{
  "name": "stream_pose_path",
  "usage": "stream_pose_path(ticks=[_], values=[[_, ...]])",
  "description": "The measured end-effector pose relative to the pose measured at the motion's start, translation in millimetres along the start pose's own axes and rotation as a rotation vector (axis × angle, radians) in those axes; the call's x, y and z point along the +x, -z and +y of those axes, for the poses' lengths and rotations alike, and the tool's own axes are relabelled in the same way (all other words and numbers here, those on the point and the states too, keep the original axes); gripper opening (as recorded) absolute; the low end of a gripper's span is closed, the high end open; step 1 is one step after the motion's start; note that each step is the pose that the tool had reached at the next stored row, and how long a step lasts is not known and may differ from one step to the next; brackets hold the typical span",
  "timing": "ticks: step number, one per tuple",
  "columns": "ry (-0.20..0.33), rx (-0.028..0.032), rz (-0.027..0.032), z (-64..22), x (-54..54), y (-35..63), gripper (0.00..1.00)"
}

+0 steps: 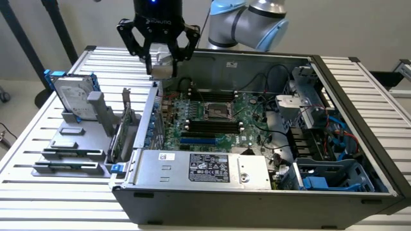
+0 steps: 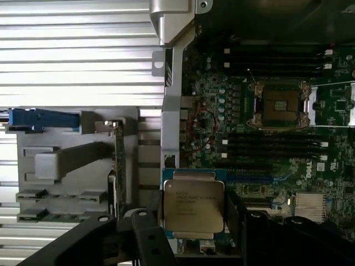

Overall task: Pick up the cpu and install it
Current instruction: 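Pick up the cpu and move it towards the insertion slot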

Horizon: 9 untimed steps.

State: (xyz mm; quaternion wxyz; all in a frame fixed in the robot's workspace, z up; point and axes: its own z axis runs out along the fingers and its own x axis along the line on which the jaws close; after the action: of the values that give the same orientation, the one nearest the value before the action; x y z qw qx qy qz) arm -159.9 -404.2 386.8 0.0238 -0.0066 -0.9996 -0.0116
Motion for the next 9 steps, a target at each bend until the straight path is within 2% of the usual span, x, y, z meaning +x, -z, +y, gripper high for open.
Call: stream_pose_path(ticks=[9], values=[[0.0,0.0,-0.0001,17.9,-37.4,-3.8,0.55]])
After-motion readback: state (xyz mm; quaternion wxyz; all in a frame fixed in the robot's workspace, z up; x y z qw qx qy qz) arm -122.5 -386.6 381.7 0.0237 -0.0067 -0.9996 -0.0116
